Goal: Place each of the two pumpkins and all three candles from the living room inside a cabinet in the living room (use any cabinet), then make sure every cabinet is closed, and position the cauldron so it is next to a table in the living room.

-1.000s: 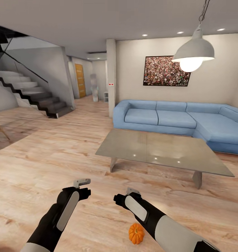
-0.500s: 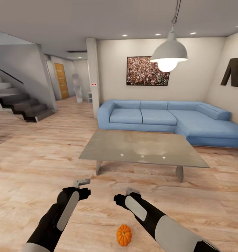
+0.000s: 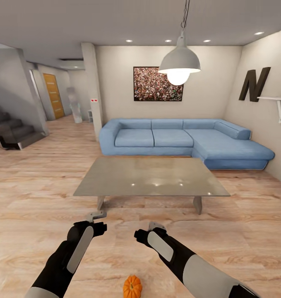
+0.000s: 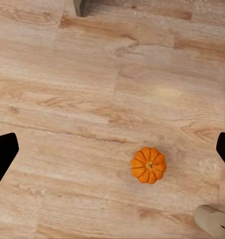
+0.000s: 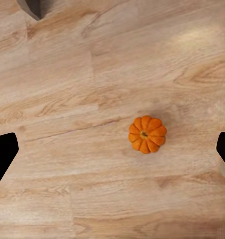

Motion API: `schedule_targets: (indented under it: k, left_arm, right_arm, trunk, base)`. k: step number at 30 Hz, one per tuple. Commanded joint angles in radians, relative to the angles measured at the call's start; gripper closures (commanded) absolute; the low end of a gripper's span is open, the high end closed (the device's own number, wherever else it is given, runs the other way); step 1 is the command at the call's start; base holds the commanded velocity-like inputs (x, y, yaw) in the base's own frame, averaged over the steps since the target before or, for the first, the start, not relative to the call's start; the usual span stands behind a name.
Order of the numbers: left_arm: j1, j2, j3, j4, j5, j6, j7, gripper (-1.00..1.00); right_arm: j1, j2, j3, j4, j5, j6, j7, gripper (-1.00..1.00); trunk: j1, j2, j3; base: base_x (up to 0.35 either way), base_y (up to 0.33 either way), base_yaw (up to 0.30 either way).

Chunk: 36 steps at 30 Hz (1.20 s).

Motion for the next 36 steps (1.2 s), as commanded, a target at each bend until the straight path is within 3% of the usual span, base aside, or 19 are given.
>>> schedule_targets:
  k: [1, 25, 36]
  left_arm:
    - [-0.001, 0.000, -0.001, -0.001, 0.011, 0.002, 0.010, -1.00]
    - [-0.001, 0.000, -0.001, 0.000, 0.010, 0.002, 0.010, -1.00]
    - [-0.001, 0.000, 0.000, -0.002, 0.012, 0.002, 0.010, -1.00]
  right_arm:
    - [-0.001, -0.001, 0.004, -0.001, -0.004, 0.002, -0.006, -1.00]
    - [-0.001, -0.001, 0.006, -0.003, -0.002, 0.005, -0.006, -1.00]
    - [-0.001, -0.001, 0.005, -0.003, -0.003, 0.005, -0.005, -1.00]
  trunk:
    - [0.000, -0.001, -0.001]
    - [0.000, -0.001, -0.001]
    - [0.000, -0.001, -0.001]
  base:
    - [0.204, 0.001, -0.011]
    - [0.128, 0.017, -0.001]
    - [0.020, 0.011, 0.000]
